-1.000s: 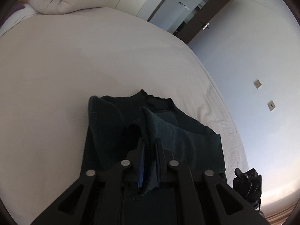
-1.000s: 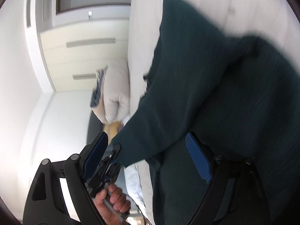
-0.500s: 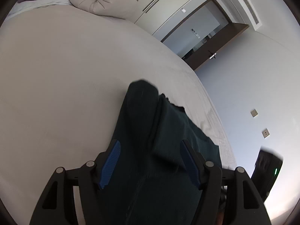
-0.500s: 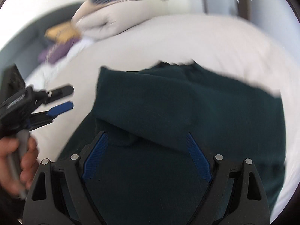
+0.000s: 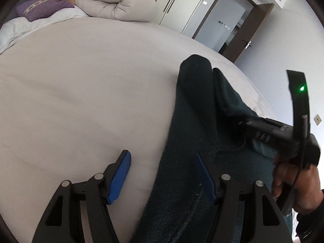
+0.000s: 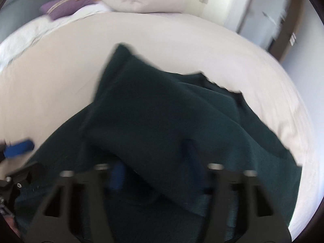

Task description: Fold small clothes

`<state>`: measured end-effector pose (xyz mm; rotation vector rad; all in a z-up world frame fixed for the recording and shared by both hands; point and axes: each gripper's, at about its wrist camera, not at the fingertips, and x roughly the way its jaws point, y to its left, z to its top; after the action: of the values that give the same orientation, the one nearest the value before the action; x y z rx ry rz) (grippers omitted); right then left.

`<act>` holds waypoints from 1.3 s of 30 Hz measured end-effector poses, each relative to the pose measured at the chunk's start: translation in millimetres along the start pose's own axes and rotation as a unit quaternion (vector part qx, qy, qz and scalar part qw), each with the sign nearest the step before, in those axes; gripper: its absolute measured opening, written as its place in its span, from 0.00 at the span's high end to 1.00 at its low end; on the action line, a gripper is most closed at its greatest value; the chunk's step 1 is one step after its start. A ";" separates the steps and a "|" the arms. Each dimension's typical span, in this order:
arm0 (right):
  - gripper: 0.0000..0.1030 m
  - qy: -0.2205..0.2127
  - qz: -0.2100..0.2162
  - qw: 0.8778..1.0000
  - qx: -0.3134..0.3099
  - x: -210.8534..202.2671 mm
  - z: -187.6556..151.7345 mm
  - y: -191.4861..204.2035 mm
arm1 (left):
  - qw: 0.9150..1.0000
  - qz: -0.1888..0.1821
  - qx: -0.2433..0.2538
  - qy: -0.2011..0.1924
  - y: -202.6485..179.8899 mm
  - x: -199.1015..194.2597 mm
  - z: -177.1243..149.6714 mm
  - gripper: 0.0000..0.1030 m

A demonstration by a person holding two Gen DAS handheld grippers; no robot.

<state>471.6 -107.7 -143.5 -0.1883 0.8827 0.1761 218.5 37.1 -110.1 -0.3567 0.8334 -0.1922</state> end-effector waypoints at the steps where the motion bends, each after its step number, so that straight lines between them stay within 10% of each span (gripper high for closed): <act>1: 0.71 -0.012 0.009 1.000 0.027 -5.6 1.6 -14.4 | 1.000 0.012 0.015 0.000 -5.2 0.7 0.2 0.35; 9: 0.83 -0.119 0.067 0.963 0.231 -86.6 -16.9 -150.5 | 0.991 0.115 0.065 -0.006 0.2 8.3 8.0 0.33; 16: 0.83 -0.098 -0.042 0.920 0.376 -127.8 -92.6 -292.6 | 0.984 0.178 0.019 -0.011 43.7 7.2 20.0 0.34; 21: 0.72 -0.103 0.046 0.928 0.355 -123.5 -102.5 -285.0 | 0.992 0.118 -0.022 -0.024 41.2 -10.1 23.4 0.35; 23: 0.14 -0.095 0.143 0.925 0.339 -105.4 -84.6 -250.2 | 0.997 0.066 -0.028 -0.040 25.8 -19.0 25.3 0.34; 28: 0.10 -0.043 0.200 0.921 0.330 -50.4 -57.8 -196.0 | 0.998 -0.032 0.023 -0.053 -28.8 -3.7 42.3 0.22; 31: 0.09 0.038 0.209 0.896 0.391 5.3 -64.0 -193.2 | 0.996 -0.057 0.043 -0.060 -52.8 19.1 49.2 0.22; 33: 0.19 0.008 0.204 0.884 0.420 12.6 -62.5 -206.3 | 0.997 -0.052 0.050 -0.037 -59.4 45.0 57.4 0.22; 35: 0.96 0.007 0.209 0.879 0.428 16.7 -61.7 -218.5 | 0.999 -0.019 0.029 -0.016 -49.0 69.5 65.8 0.22; 39: 0.94 -0.047 0.166 0.884 0.435 -17.0 -78.6 -270.4 | 1.000 0.011 -0.001 -0.014 -26.6 75.0 68.7 0.25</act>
<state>464.4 -389.5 -154.6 0.8131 0.8180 0.0917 318.8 5.7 -109.1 -0.3517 0.8094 -0.1663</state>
